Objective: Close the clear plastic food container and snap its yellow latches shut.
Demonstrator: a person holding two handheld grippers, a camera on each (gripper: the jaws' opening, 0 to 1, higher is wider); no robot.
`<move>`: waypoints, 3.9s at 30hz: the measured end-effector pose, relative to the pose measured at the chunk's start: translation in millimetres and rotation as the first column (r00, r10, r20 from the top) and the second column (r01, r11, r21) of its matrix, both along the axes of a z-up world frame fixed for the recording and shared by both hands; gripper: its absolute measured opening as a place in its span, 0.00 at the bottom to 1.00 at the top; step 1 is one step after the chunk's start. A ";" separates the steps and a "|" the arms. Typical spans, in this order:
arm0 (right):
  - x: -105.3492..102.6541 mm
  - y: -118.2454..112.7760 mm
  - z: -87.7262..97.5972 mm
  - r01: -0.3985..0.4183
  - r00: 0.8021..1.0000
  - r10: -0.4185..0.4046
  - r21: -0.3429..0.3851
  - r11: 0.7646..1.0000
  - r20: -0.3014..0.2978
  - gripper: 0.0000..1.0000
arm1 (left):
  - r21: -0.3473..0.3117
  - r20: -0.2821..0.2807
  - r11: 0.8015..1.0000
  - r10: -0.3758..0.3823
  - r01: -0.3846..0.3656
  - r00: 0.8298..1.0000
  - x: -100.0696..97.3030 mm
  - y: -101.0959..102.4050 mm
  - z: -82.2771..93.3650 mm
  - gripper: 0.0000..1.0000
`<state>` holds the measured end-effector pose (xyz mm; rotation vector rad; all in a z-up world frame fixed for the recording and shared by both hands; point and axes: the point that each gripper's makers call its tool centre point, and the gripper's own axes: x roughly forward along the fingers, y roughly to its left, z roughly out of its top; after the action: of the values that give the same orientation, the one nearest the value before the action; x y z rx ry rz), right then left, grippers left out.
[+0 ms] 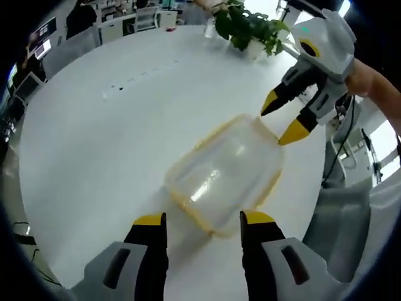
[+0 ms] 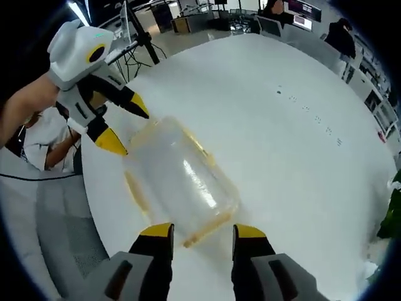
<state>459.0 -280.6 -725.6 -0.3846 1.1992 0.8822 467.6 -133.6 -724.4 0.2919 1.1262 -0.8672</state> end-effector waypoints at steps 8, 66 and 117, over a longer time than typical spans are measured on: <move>-0.9 1.5 1.0 -0.083 0.996 0.084 -0.022 0.996 0.015 0.31 | 0.034 0.027 0.995 -0.092 0.091 0.995 1.5 -2.6 4.8 0.46; 7.8 54.1 8.0 -0.349 0.936 0.349 -0.013 0.937 0.050 0.21 | 0.071 0.113 0.886 -0.463 0.458 0.879 -3.5 -58.7 11.2 0.42; 39.3 76.8 -7.5 -0.377 0.924 0.376 0.001 0.926 0.074 0.26 | 0.212 0.207 0.813 -0.580 0.543 0.788 -40.8 -68.9 -6.1 0.43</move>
<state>498.2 -203.9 -733.1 -0.6445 1.0661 1.1977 426.8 -202.6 -730.5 0.8748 0.8532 -1.2352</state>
